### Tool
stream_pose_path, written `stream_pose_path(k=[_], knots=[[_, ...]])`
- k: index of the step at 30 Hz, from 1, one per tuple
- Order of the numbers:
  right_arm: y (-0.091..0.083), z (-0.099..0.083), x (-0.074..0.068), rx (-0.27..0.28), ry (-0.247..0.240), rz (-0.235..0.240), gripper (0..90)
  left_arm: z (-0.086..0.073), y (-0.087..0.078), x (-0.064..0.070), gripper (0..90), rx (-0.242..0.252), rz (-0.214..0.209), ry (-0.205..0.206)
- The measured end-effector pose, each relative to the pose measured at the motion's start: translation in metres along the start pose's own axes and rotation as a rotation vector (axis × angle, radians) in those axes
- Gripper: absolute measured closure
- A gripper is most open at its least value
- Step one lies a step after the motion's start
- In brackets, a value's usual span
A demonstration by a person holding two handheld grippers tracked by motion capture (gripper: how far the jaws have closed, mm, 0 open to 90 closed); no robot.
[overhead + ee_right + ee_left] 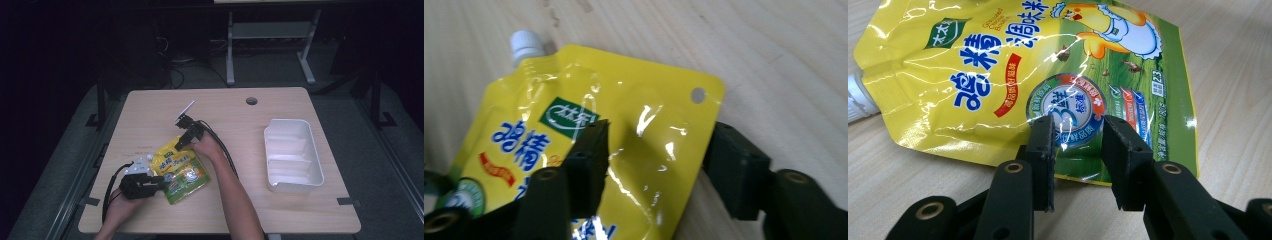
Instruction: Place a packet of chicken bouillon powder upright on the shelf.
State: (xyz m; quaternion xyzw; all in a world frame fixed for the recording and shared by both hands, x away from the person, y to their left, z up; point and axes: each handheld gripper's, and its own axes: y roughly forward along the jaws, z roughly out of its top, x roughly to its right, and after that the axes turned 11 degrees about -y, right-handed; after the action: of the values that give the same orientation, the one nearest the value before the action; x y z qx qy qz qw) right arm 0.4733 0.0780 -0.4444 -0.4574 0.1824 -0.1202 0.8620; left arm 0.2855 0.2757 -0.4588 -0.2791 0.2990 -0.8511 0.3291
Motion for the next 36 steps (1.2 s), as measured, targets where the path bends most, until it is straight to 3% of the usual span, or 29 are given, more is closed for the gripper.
stream_pose_path(k=[7,17,25,31,36], knots=[[-0.007,0.0,-0.003,0.02,-0.026,-0.008,58.0,0.0,0.0,0.0,66.4,-0.004,0.003,0.0],[-0.016,0.004,-0.016,0.016,-0.144,-0.005,72.1,0.0,0.001,0.0,66.6,-0.006,0.006,-0.001],[0.0,0.003,-0.013,-0.027,-0.127,-0.017,72.9,0.0,0.001,0.0,67.1,-0.004,0.01,0.005],[-0.001,0.002,-0.014,-0.011,-0.129,-0.05,88.5,0.0,0.001,0.0,67.1,-0.005,0.011,0.007],[-0.004,0.001,-0.015,0.001,-0.121,-0.044,89.3,0.0,-0.003,-0.001,64.6,0.008,0.019,-0.002]])
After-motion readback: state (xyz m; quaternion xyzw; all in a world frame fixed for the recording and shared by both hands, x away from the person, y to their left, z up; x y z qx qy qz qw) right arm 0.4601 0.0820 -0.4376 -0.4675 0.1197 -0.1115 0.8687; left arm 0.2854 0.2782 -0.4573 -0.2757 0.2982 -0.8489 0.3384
